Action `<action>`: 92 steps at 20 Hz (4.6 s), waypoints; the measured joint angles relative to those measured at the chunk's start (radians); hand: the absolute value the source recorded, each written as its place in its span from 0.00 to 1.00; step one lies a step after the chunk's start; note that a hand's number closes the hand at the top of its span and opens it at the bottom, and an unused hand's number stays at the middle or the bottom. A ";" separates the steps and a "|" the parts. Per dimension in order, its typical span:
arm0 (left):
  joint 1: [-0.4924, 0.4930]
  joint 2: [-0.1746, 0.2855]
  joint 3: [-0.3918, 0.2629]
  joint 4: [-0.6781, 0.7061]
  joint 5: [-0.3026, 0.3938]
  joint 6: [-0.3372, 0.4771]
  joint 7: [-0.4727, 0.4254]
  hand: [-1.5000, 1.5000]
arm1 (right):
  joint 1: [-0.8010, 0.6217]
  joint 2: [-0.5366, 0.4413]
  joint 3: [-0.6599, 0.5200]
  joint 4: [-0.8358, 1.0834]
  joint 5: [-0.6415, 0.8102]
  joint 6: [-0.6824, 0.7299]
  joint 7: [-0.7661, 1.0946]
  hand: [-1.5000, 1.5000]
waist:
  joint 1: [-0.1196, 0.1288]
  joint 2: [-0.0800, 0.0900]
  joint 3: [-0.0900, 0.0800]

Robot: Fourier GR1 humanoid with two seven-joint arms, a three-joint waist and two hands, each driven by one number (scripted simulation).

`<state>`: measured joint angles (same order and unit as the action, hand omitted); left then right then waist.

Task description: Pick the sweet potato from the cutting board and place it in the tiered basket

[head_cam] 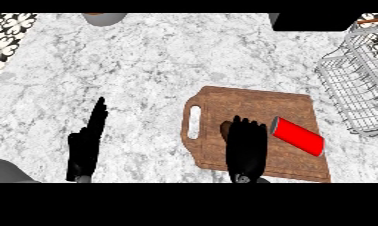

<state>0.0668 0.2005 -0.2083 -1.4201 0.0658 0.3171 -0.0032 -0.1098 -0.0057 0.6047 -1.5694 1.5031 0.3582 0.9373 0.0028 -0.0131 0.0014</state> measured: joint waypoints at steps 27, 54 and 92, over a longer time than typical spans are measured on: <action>0.065 0.005 0.052 -0.037 -0.006 -0.001 0.001 0.50 | 0.196 0.002 -0.610 -0.620 -0.194 -0.279 0.170 1.00 | -0.076 -0.005 0.001; 0.007 -0.020 0.038 -0.003 -0.031 -0.040 0.002 0.50 | -0.561 -0.223 -1.154 -0.639 -0.055 0.283 0.010 1.00 | -0.003 0.006 0.002; 0.008 -0.053 0.071 -0.012 -0.070 -0.060 0.017 0.50 | -0.561 -0.274 -1.478 0.023 -0.539 -0.604 -0.224 0.00 | -0.003 0.008 0.003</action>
<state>0.0748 0.1471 -0.1372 -1.4321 -0.0045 0.2570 0.0136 -0.6707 -0.2795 -0.8731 -1.5463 0.9637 -0.2457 0.7133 0.0002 -0.0049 0.0041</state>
